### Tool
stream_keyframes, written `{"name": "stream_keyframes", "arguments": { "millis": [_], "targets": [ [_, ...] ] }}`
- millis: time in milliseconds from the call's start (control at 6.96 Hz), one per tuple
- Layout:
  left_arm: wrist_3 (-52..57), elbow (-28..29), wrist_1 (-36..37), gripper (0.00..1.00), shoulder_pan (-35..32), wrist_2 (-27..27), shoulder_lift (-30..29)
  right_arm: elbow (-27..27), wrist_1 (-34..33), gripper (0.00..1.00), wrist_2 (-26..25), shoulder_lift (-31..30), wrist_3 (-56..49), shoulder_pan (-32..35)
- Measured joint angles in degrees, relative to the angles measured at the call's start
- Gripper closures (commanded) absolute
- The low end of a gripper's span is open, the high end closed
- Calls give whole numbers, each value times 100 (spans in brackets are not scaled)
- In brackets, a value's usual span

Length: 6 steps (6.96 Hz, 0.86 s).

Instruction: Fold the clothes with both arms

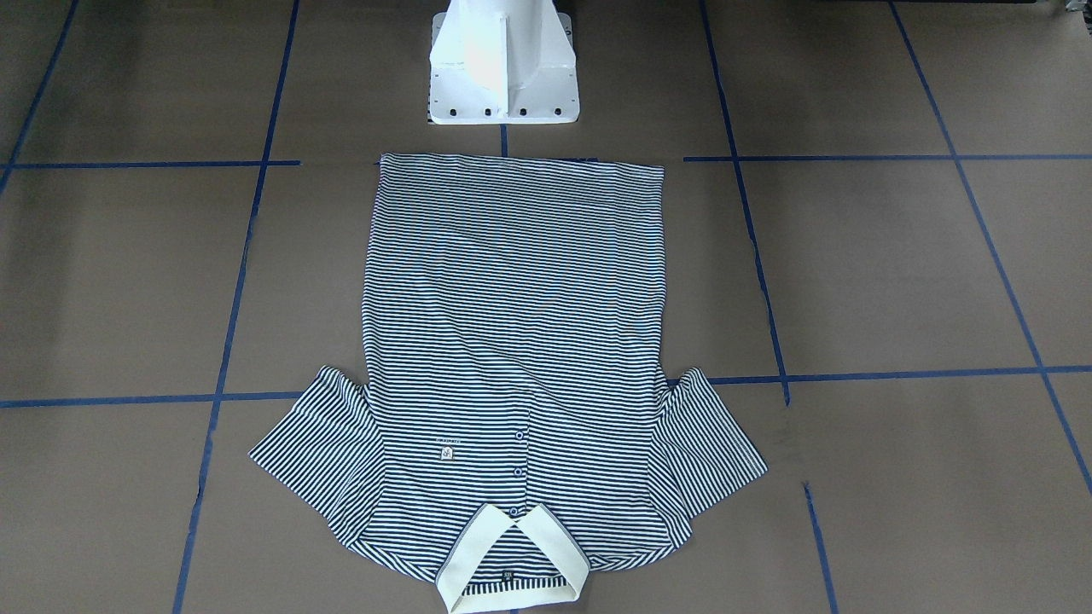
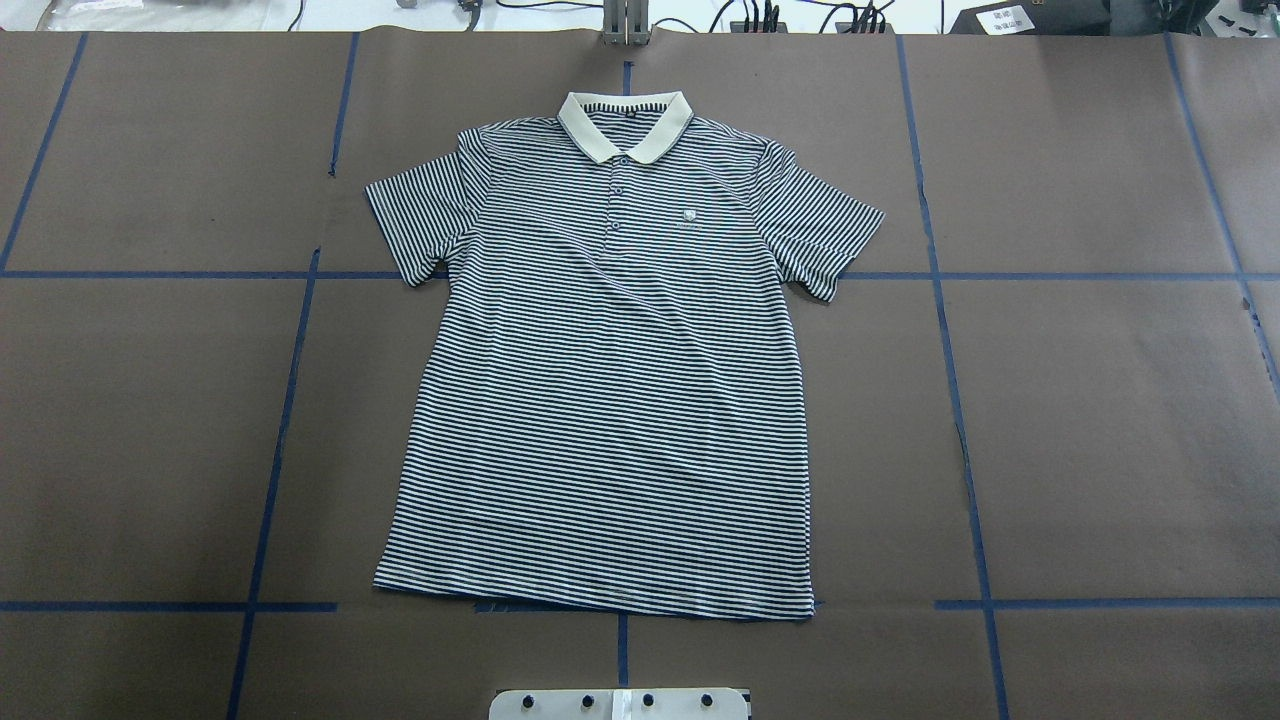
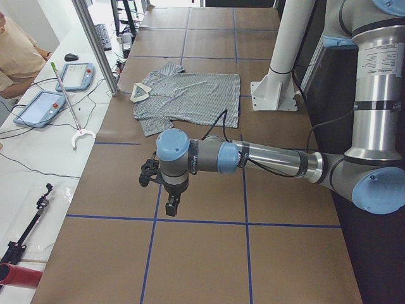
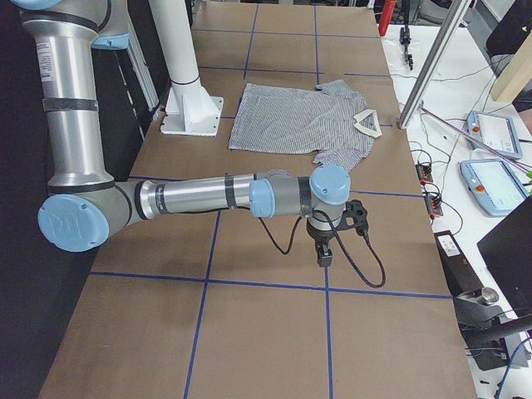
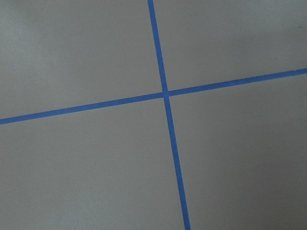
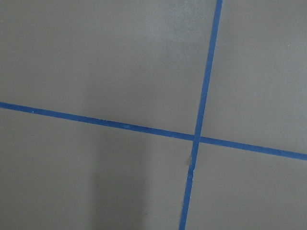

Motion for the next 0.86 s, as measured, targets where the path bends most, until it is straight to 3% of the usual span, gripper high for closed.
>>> {"name": "stream_keyframes", "arguments": {
  "millis": [431, 862],
  "targets": [
    [77, -77, -156, 0, 18, -5, 24, -3, -10, 0, 37, -100, -17, -32],
    [113, -249, -197, 0, 29, -99, 95, -19, 208, 0, 632, -123, 165, -360]
  ]
}}
